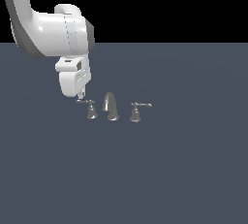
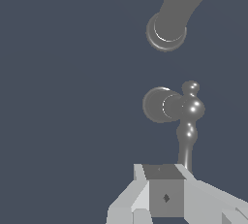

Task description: Turn on the faucet by rotating a designated handle.

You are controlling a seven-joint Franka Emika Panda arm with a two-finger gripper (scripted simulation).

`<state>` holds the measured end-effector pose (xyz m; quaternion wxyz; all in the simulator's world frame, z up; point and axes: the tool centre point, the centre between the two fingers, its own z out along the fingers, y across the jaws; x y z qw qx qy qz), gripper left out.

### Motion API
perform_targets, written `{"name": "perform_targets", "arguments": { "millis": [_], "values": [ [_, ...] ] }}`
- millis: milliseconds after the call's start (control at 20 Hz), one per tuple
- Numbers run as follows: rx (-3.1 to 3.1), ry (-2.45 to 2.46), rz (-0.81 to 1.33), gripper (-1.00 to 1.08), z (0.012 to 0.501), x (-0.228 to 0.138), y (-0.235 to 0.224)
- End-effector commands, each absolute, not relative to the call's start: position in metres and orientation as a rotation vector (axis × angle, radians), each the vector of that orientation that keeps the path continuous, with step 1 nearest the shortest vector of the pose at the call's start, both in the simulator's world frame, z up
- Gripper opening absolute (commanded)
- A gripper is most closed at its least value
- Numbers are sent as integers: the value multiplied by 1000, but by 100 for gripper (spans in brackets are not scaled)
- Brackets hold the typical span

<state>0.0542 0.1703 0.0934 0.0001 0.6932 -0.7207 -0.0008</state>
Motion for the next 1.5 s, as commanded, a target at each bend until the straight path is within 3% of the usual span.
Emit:
{"name": "perform_targets", "arguments": {
  "millis": [0,900,1450],
  "values": [
    [2138,-2302,1,-100,86,63,167],
    [2081,-2353,0,-100,77,76,162],
    [2081,-2353,0,-100,77,40,185]
  ]
}}
